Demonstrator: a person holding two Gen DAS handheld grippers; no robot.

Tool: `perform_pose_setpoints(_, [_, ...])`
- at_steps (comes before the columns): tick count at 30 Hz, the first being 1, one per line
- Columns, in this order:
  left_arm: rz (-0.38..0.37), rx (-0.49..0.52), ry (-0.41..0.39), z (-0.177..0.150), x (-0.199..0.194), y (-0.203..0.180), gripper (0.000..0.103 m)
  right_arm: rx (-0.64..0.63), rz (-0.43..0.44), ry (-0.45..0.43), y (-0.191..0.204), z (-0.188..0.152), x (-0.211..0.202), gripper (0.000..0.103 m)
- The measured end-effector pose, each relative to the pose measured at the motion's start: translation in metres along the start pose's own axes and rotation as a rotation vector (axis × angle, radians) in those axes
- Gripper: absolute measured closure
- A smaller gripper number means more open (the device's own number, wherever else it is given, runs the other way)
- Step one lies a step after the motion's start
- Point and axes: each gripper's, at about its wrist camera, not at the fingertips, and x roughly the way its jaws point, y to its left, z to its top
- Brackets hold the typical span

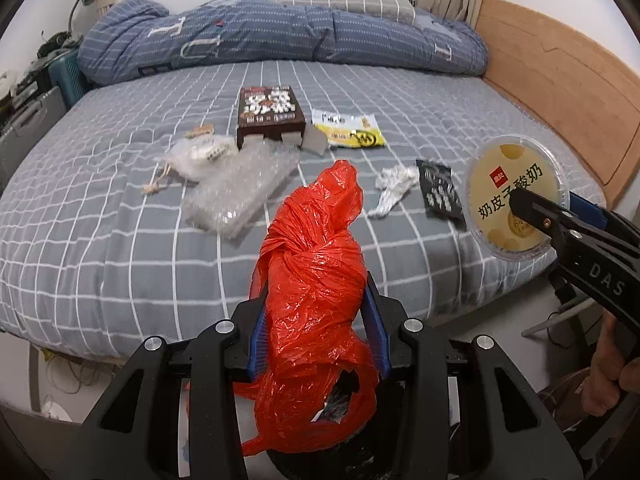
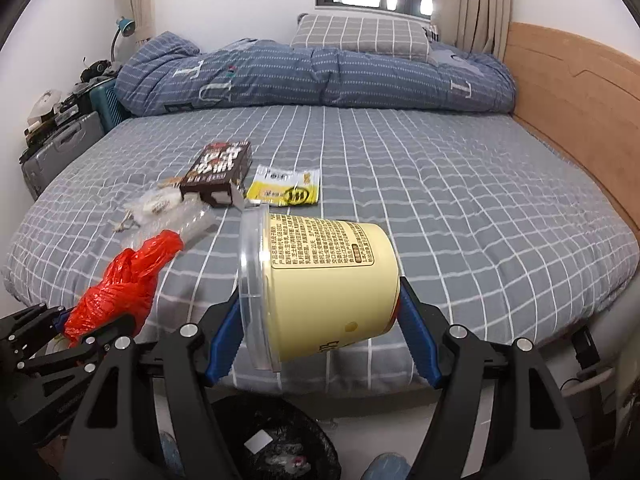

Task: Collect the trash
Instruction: 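Carry the red bag and yogurt tub with both grippers over the bin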

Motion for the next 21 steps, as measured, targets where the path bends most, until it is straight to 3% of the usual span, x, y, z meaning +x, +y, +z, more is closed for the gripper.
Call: perform_pose_setpoints(21, [0.012,-0.048,0.095,-0.067,-0.011,0.008,0.063,-0.018,0.01,0.114,0.02,-0.072,-0.024,0.036])
